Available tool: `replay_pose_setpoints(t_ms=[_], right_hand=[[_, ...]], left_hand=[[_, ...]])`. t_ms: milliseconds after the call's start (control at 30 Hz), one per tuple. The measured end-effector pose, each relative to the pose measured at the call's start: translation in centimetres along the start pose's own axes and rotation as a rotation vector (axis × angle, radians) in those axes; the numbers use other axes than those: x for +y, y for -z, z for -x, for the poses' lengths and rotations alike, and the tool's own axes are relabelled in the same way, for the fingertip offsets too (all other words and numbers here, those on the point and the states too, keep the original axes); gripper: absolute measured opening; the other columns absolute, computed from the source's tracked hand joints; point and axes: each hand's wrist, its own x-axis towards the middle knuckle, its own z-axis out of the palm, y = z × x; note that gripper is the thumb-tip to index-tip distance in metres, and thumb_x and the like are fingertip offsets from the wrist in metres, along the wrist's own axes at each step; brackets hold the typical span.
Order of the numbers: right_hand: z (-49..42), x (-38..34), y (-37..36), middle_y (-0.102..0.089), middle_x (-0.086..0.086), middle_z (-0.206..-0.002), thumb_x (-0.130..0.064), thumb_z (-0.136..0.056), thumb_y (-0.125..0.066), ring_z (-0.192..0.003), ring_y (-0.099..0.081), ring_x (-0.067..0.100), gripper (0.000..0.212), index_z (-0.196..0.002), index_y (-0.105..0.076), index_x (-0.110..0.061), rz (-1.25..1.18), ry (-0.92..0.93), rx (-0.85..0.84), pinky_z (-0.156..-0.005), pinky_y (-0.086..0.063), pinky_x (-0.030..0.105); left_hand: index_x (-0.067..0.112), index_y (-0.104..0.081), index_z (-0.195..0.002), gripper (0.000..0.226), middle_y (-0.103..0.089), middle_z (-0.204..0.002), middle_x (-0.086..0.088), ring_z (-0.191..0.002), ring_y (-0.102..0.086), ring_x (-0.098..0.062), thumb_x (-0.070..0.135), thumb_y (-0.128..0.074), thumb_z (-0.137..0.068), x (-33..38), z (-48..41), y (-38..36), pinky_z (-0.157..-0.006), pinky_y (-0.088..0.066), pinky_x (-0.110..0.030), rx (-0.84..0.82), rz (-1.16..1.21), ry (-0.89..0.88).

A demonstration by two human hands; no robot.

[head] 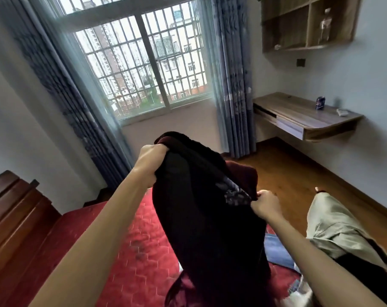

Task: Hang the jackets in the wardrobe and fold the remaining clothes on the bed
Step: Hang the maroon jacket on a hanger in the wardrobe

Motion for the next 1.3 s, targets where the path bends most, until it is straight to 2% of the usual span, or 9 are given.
replay_pose_setpoints(t_ms=[200, 367, 567, 700, 800, 900, 1000, 1133, 1300], right_hand=[[1.0, 1.5, 8.0, -0.071, 0.018, -0.082, -0.021, -0.085, -0.065, -0.085, -0.065, 0.042, 0.012, -0.084, -0.073, -0.012, 0.047, 0.112, 0.341, -0.066, -0.045, 0.035], [3.5, -1.1, 13.9, -0.057, 0.007, -0.054, -0.033, -0.090, -0.069, -0.058, -0.058, 0.027, 0.044, -0.054, -0.058, -0.010, -0.048, 0.144, 0.432, -0.053, -0.038, 0.034], [10.9, -3.3, 19.4, -0.055, 0.009, -0.063, -0.028, -0.086, -0.073, -0.061, -0.054, 0.025, 0.039, -0.060, -0.058, -0.002, -0.245, -0.027, 0.524, -0.056, -0.037, 0.033], [18.2, -2.4, 24.0, -0.055, 0.008, -0.065, -0.030, -0.080, -0.076, -0.065, -0.055, 0.024, 0.038, -0.066, -0.063, 0.003, -0.207, -0.071, 0.731, -0.058, -0.037, 0.031], [24.0, -1.8, 26.2, -0.053, 0.002, -0.061, -0.032, -0.080, -0.076, -0.063, -0.055, 0.022, 0.033, -0.059, -0.061, -0.012, -0.104, -0.100, 0.853, -0.058, -0.038, 0.029], [29.6, -1.6, 27.2, -0.049, 0.010, -0.056, -0.040, -0.080, -0.077, -0.056, -0.050, 0.027, 0.049, -0.062, -0.062, 0.003, 0.057, -0.113, 0.948, -0.053, -0.035, 0.031], [34.5, -1.0, 27.8, -0.058, 0.022, -0.060, -0.049, -0.079, -0.075, -0.060, -0.056, 0.038, 0.056, -0.071, -0.067, 0.007, 0.151, -0.153, 1.018, -0.054, -0.040, 0.033], [40.9, 0.3, 28.4, -0.063, 0.019, -0.066, -0.052, -0.074, -0.078, -0.063, -0.064, 0.034, 0.063, -0.083, -0.068, 0.010, 0.085, -0.283, 0.988, -0.059, -0.042, 0.031], [52.2, 2.4, 28.9, -0.075, 0.018, -0.101, -0.042, -0.075, -0.079, -0.088, -0.073, 0.031, 0.050, -0.105, -0.073, -0.003, -0.520, -0.525, 0.686, -0.089, -0.055, 0.040]], left_hand=[[0.004, -0.069, -0.090, 0.023, -0.075, -0.093, -0.014, -0.078, -0.071, -0.027, 0.022, -0.080, -0.079, 0.1, -1.9, 3.5, -0.072, -0.058, -0.034, -0.086, -0.202, 0.047], [0.007, -0.074, -0.113, 0.058, -0.072, -0.117, -0.013, -0.098, -0.073, -0.025, 0.036, -0.086, -0.064, -0.1, -3.0, 6.9, -0.083, -0.054, -0.036, -0.695, -0.245, 0.217], [-0.001, -0.071, -0.115, 0.034, -0.070, -0.119, -0.018, -0.104, -0.070, -0.027, 0.016, -0.069, -0.086, -2.9, -2.8, 5.3, -0.088, -0.053, -0.035, -0.863, -0.153, 0.180], [-0.010, -0.068, -0.112, 0.033, -0.070, -0.112, -0.027, -0.091, -0.074, -0.030, -0.009, -0.067, -0.079, -3.5, -2.6, 5.2, -0.072, -0.060, -0.029, -1.018, -0.102, 0.028], [-0.007, -0.070, -0.102, 0.034, -0.075, -0.091, -0.015, -0.067, -0.073, -0.014, -0.019, -0.072, -0.071, -4.8, -2.2, 3.8, -0.061, -0.059, -0.022, -0.861, -0.205, -0.262], [0.017, -0.074, -0.098, 0.040, -0.075, -0.083, 0.004, -0.078, -0.071, -0.015, 0.020, -0.092, -0.063, -6.5, -2.6, 0.6, -0.079, -0.060, -0.036, -0.546, -0.385, -0.631], [0.017, -0.072, -0.083, 0.035, -0.069, -0.071, -0.002, -0.078, -0.069, -0.027, 0.049, -0.081, -0.074, -7.1, -2.0, -1.3, -0.064, -0.049, -0.034, -0.470, -0.515, -0.785], [0.022, -0.075, -0.074, 0.033, -0.062, -0.054, 0.005, -0.060, -0.063, -0.022, 0.054, -0.075, -0.080, -6.8, 0.2, -3.9, -0.060, -0.051, -0.034, -0.735, -0.604, -0.684], [0.012, -0.079, -0.089, 0.015, -0.078, -0.089, -0.008, -0.075, -0.075, -0.018, 0.018, -0.084, -0.076, -6.0, 7.4, -7.0, -0.073, -0.059, -0.025, -1.164, -0.345, -0.500]])
